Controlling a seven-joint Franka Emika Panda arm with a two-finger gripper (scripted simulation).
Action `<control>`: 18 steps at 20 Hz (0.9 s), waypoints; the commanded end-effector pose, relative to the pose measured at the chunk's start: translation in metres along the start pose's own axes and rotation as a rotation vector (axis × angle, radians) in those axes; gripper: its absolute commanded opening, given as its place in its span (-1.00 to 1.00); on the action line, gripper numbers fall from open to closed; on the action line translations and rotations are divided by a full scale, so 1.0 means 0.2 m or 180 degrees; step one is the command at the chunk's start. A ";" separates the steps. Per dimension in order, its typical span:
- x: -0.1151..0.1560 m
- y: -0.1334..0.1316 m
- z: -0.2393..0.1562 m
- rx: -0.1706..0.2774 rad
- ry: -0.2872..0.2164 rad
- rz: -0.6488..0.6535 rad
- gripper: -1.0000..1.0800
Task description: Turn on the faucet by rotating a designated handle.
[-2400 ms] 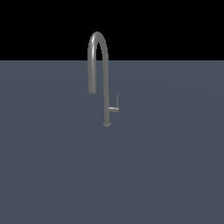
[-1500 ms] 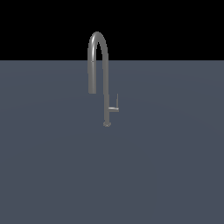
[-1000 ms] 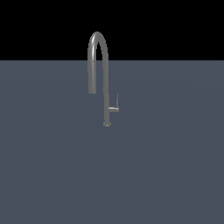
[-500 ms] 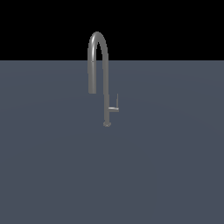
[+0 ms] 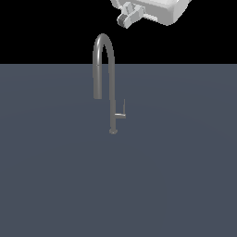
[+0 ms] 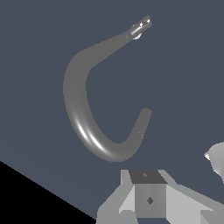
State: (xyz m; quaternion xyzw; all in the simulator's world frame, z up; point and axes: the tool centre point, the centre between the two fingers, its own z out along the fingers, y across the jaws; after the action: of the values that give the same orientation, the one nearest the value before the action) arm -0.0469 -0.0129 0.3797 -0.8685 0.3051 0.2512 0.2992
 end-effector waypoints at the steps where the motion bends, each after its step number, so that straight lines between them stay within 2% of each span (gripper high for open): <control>1: 0.09 -0.01 0.02 0.0167 -0.0132 0.0161 -1.00; 18: 0.74 0.00 0.24 0.1364 -0.1092 0.1324 -1.00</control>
State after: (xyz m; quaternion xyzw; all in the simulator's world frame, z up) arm 0.0366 -0.0357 0.2662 -0.6716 0.4554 0.3704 0.4522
